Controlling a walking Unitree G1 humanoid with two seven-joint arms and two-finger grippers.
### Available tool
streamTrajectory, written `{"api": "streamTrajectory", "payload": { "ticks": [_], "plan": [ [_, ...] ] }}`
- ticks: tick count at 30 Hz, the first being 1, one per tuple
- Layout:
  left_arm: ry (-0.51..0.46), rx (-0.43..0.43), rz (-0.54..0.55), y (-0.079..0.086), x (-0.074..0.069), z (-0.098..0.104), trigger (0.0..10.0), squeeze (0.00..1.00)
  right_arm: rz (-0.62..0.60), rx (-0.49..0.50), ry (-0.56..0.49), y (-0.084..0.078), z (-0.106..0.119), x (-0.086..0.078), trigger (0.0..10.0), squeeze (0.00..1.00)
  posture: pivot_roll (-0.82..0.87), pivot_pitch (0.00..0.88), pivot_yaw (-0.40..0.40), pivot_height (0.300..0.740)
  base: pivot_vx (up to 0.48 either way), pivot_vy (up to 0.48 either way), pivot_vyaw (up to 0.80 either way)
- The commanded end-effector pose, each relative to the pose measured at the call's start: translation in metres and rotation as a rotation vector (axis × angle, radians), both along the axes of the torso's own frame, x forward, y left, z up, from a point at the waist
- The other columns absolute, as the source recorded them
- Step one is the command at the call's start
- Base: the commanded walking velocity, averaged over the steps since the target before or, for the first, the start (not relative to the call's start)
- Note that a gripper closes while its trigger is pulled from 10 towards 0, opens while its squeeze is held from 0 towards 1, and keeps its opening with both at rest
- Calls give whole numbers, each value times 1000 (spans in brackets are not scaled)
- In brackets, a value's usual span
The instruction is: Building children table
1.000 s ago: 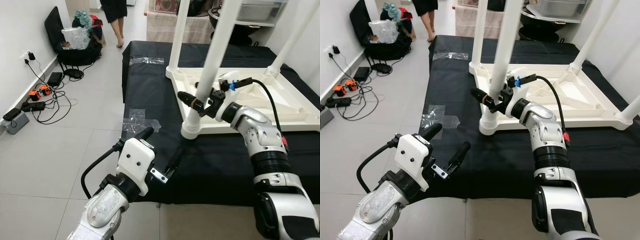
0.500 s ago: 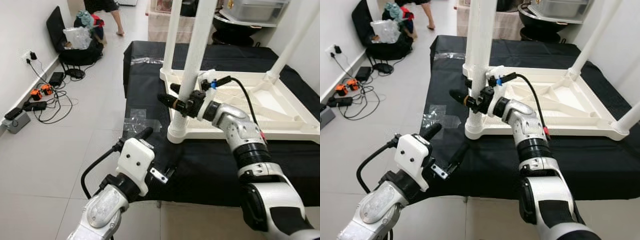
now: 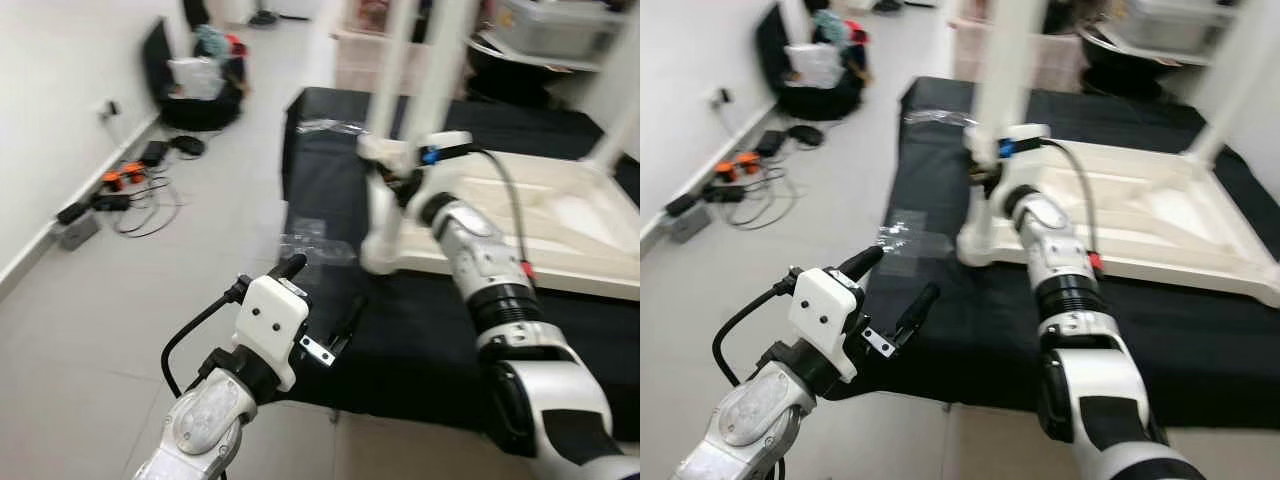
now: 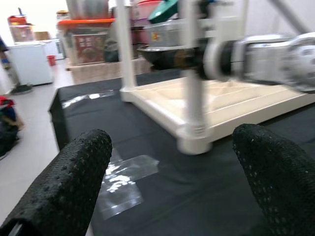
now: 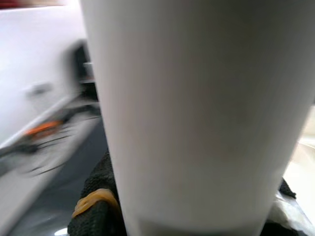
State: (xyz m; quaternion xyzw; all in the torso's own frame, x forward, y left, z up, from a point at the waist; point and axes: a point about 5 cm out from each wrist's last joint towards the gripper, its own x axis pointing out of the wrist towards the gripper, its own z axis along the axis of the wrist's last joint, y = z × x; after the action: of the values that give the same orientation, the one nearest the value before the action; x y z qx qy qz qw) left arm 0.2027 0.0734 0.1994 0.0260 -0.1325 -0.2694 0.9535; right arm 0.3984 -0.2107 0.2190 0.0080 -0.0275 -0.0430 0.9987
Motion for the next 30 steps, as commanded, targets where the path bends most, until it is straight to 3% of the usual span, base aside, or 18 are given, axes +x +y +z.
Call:
{"api": "streamTrajectory", "payload": {
  "ticks": [1,2,3,4,5,9,10,11,12,13,18,19,23,24,25,26,27,30],
  "plan": [
    [4,5,-5,-2,0,-2,10000,0,-145,-45,61,-18,-9,-5,0,0,78,85,-107,740,0,0,0],
    [3,3,-6,-3,0,-2,10000,0,-264,-45,59,-27,-8,-11,0,0,81,84,-110,740,0,0,0],
    [3,3,-6,-3,0,-2,10000,0,-264,-45,59,-27,-8,-11,0,0,81,84,-110,740,0,0,0],
    [2,2,-6,-3,1,-1,10000,0,-448,-36,41,-38,-6,-21,0,0,84,82,-105,740,0,0,0],
    [3,5,-8,-3,0,-2,10000,0,-535,-11,61,-40,-8,-27,0,0,84,79,-104,740,0,0,0],
    [3,8,-9,-2,0,-2,10000,0,-570,8,66,-38,-10,-30,0,0,84,79,-104,740,0,0,0],
    [4,11,-9,-2,0,-3,10000,0,-540,50,64,-29,-11,-28,10000,0,87,79,-103,740,0,0,0],
    [4,11,-9,-2,0,-3,10000,0,-540,50,64,-29,-11,-28,10000,0,87,79,-103,740,0,0,0],
    [1,8,-9,-1,1,-2,10000,0,-490,58,6,-19,-5,-24,10000,808,84,79,-104,740,0,0,0],
    [-1,5,-9,0,1,-2,10000,0,-434,72,-42,-11,0,-20,10000,1000,84,79,-104,740,0,0,0],
    [-2,6,-3,1,0,-2,10000,0,-383,32,-123,-3,14,-16,10000,1000,82,72,-104,740,0,0,0],
    [-1,8,-3,1,-1,-2,10000,0,-404,0,-154,-7,19,-17,10000,0,81,58,-107,740,0,0,0],
    [-1,7,-2,0,-1,-3,10000,0,-394,2,-208,-21,30,-18,10000,0,88,52,-109,740,0,0,0],
    [-1,8,-1,0,-1,-4,10000,0,-338,14,-202,-23,31,-16,10000,0,84,48,-105,740,0,0,0],
    [-3,10,-4,0,0,-4,10000,0,-197,70,-169,-21,29,-12,10000,0,81,47,-100,740,0,0,0],
    [-3,10,-4,0,0,-4,10000,0,-197,70,-169,-21,29,-12,10000,0,81,47,-100,740,0,0,0],
    [-4,13,-7,0,0,-4,10000,0,-101,108,-149,-18,27,-10,10000,0,80,41,-100,740,0,0,0],
    [-8,16,-13,-1,1,-4,10000,0,303,145,-72,-4,12,-11,10000,0,81,34,-100,740,0,0,0]
  ]
}}
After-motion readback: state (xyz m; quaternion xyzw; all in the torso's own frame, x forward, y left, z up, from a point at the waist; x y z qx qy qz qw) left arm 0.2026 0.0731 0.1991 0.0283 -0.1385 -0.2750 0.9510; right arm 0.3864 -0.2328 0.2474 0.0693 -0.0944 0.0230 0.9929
